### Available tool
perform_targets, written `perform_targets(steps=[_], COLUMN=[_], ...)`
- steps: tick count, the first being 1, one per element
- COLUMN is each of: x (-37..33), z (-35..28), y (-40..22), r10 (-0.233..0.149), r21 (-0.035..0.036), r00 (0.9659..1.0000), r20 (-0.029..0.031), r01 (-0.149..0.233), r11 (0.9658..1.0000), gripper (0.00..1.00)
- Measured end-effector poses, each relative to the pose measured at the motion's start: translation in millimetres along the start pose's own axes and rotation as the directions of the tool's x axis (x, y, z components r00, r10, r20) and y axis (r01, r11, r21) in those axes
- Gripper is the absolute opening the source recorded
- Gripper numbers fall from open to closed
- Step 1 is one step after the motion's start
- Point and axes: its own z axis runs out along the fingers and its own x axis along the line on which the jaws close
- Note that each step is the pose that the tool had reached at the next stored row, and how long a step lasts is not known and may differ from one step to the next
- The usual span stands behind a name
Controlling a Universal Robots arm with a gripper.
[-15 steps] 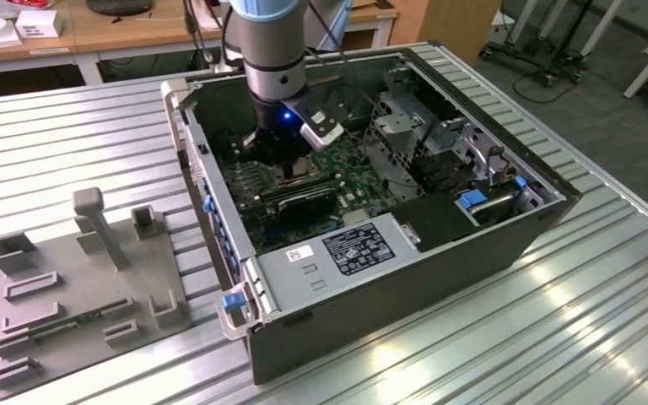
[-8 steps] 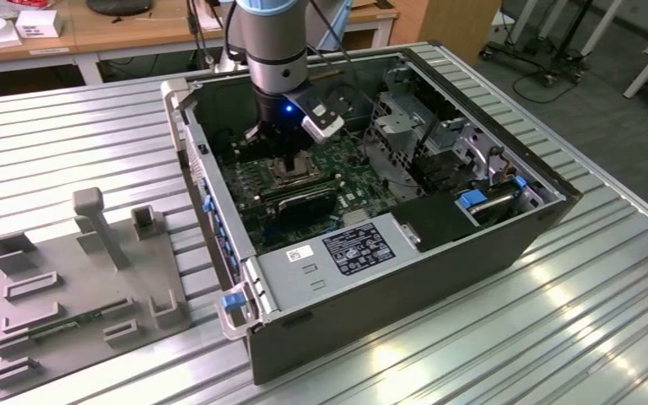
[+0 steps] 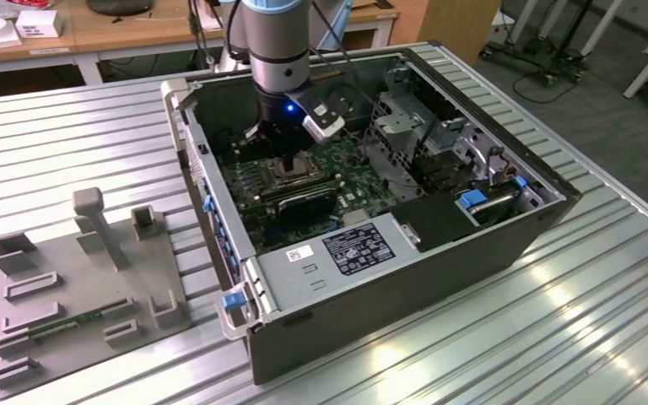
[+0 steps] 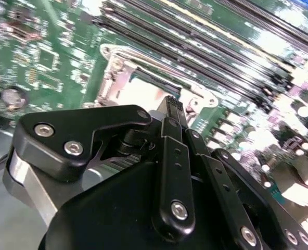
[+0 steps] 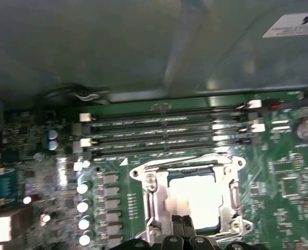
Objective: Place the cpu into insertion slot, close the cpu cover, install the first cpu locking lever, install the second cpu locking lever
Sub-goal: 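Install the second cpu locking lever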
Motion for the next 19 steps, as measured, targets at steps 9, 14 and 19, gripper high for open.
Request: perform_targets(steps=[9, 14, 19], x=[-2.0, -7.1, -11.7], z=[0.3, 0.9, 1.6], y=[0.2, 1.1, 4.6], r10=[0.002, 0.002, 0.002], r21=[0.0034, 0.0036, 0.0038], r00=[0.9995, 0.9994, 0.9994], r20=[-0.0329, -0.0335, -0.034], r01=[-0.001, -0.002, -0.002], r11=[1.0, 1.0, 1.0], gripper=[0.11, 0.11, 0.11])
